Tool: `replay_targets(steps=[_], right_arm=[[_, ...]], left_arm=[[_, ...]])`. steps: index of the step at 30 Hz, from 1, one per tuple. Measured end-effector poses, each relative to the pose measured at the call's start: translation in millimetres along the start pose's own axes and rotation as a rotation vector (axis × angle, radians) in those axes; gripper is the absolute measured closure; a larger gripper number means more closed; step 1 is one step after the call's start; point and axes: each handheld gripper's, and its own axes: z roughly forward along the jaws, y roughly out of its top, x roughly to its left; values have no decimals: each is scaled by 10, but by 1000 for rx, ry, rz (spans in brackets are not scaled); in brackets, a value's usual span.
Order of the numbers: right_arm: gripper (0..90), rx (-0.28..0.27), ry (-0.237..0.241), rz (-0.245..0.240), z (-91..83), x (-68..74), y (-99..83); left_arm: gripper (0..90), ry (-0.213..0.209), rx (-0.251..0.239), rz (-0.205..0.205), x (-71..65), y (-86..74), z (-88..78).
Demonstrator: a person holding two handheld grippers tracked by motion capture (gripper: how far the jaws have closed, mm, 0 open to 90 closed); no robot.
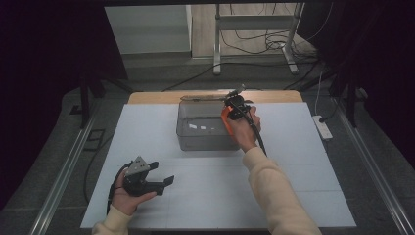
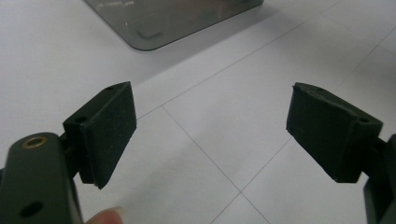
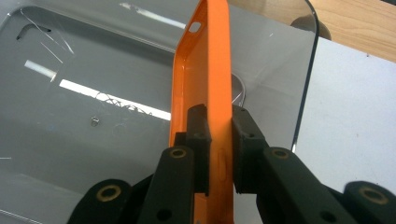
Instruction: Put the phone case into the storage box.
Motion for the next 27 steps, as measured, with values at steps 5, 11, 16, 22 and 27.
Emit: replay_targets(steps=[5,11,16,22,27], right_arm=[[795,1,-4,1,6,-2,-1],[795,8,-12,-4,14,11,-2],[794,2,-25,-15,23,25,-4],[794,8,-24,-17,23,27,-4],[793,15,-23,-20,22,25,-3]], left_arm=[[162,0,0,0,0,0,-1],[162,0,0,1,-1,0,0],[162,0,1,1,1,0,0],[162,-1,1,0,0,0,-1],[162,-1,1,1,0,0,1]])
